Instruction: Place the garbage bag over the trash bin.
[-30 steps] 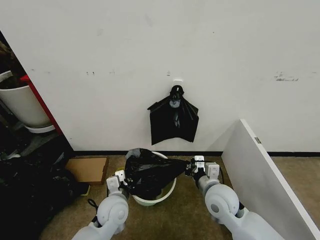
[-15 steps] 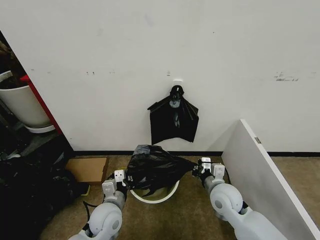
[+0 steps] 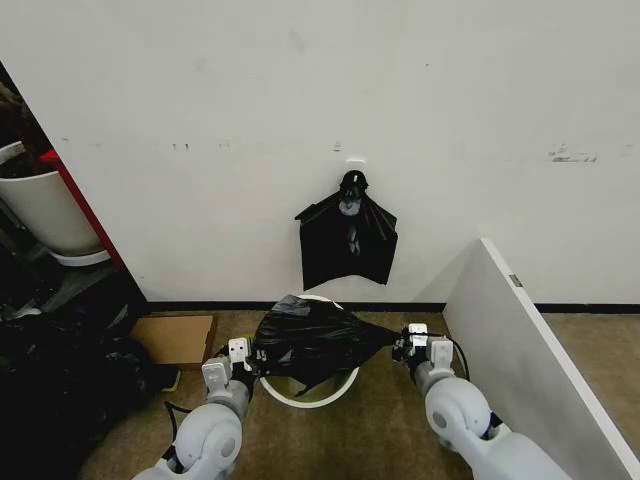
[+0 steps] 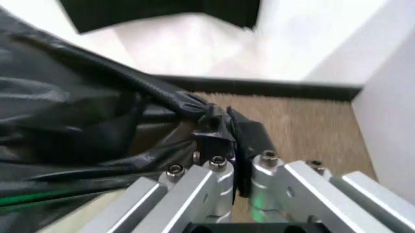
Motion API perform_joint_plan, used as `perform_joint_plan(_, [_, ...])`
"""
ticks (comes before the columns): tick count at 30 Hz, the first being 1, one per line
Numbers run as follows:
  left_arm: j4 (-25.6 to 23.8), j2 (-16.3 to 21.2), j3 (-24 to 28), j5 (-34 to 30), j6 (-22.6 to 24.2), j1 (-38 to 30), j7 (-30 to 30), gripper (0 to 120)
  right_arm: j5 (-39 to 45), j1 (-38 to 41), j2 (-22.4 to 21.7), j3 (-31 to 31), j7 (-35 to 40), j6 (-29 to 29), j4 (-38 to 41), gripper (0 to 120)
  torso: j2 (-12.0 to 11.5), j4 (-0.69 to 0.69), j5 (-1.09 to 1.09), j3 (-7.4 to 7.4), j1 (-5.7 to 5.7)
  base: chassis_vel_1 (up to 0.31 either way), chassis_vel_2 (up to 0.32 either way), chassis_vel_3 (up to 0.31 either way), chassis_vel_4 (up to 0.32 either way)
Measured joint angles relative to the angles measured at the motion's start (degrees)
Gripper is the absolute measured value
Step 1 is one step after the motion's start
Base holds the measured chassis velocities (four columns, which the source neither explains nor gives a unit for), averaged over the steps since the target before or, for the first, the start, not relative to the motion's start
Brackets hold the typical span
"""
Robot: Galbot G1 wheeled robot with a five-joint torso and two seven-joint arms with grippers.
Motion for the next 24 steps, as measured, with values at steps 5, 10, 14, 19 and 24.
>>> perform_joint_plan(5, [0.81,-0.68,-0.29,0.59,0.11,-0.58,-1.10,0,-8.07,-2.35,-2.42,-0.69,-3.90,2.90,2.55,21,0.00,-0.02,0.01,0.00,0.00,0.000,0.000,0.000,0.000])
perform_joint_plan(10, [0.81,-1.16,-0.61,0.24,0.33,-0.21,-2.09,0,-12.01,-3.65,-4.54,-0.93,-7.11,5.83,3.65,39,0.00,0.01,0.01,0.00,0.00,0.000,0.000,0.000,0.000])
perform_joint_plan(14, [0.81,-1.21,-0.70,-0.35,0.80,-0.28,-2.90,0,-17.00,-5.29,-7.10,-0.29,-14.45,15.98,3.78,55,0.00,0.00,0.01,0.00,0.00,0.000,0.000,0.000,0.000])
perform_joint_plan(19, [0.77,-0.71,-0.39,2.98,0.67,-0.02,-1.99,0,-16.76,-4.99,-9.80,0.11,-22.38,22.78,5.29,71,0.00,0.00,0.01,0.00,0.00,0.000,0.000,0.000,0.000])
perform_joint_plan(24, [0.89,-0.42,0.54,6.63,0.15,0.04,-0.69,0,-12.97,-3.02,-12.55,-0.08,-28.54,24.73,7.02,89,0.00,-0.01,0.00,0.00,0.00,0.000,0.000,0.000,0.000])
